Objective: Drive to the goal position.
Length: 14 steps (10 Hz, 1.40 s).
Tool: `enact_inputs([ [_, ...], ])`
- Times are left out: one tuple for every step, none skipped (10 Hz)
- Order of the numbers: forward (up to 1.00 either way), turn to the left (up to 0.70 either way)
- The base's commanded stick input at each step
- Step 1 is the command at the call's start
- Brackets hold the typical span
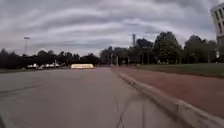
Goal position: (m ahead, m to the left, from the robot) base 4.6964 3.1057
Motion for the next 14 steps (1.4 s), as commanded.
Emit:
enact_inputs([
  [0.7, 0.0],
  [0.7, 0.0],
  [0.7, 0.0],
  [0.7, 0.0],
  [0.7, 0.0],
  [0.7, 0.0],
  [0.7, 0.0],
  [0.7, 0.0],
  [0.7, 0.0],
  [0.7, 0.0],
  [0.7, 0.0],
  [0.7, 0.0],
  [0.7, 0.0],
  [0.7, 0.03],
])
